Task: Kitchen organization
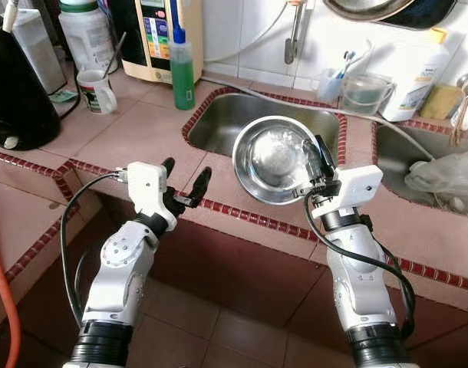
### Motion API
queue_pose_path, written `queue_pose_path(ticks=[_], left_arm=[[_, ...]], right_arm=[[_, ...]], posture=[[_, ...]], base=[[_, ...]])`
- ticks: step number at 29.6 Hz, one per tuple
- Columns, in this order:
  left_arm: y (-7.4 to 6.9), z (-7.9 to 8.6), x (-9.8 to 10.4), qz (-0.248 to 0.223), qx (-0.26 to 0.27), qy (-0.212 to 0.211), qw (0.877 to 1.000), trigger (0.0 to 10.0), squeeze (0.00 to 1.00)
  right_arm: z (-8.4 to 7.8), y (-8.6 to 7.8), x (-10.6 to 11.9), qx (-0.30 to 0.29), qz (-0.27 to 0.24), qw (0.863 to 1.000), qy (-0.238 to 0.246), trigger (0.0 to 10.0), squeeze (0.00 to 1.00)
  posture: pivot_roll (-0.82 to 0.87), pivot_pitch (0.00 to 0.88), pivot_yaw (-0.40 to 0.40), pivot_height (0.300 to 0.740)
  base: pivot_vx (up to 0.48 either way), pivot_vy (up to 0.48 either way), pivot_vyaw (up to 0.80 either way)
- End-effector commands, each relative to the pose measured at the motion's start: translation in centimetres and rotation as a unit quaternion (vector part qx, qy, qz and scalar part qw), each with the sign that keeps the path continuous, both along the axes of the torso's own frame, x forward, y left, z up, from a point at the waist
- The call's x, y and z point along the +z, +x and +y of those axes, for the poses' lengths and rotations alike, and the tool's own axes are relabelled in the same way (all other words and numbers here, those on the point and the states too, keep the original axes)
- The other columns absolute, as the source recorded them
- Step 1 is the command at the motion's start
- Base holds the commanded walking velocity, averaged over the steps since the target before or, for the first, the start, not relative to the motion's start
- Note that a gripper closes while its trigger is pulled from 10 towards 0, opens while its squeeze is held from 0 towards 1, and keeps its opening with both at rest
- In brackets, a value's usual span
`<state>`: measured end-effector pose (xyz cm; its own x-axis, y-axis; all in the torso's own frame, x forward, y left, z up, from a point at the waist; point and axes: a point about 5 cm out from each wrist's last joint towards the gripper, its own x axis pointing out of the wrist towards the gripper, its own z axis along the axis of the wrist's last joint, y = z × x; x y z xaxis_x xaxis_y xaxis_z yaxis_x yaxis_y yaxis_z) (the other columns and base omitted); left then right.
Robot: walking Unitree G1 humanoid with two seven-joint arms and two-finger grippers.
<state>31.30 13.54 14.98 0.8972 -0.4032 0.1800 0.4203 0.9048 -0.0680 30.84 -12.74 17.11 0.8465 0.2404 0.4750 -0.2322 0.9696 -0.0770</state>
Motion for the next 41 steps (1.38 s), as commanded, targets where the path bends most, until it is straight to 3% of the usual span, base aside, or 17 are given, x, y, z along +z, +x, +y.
queue_pose_path(ticks=[1, 41], left_arm=[[0.07, -0.21, 0.32, -0.009, -0.006, 0.006, 1.000, 10.0, 0.00], [-0.02, -0.57, 0.15, -0.010, -0.014, 0.018, 1.000, 10.0, 0.00]], right_arm=[[-0.39, -0.01, 0.75, -0.010, -0.014, 1.000, -0.001, 10.0, 0.00], [-0.34, -0.30, 0.33, -0.010, -0.004, 1.000, -0.010, 10.0, 0.00]], posture=[[-0.03, 0.000, 0.007, 0.740], [-0.03, 0.000, 0.003, 0.740]], base=[[0.315, 0.000, 0.00], [0.351, 0.000, 0.00]])
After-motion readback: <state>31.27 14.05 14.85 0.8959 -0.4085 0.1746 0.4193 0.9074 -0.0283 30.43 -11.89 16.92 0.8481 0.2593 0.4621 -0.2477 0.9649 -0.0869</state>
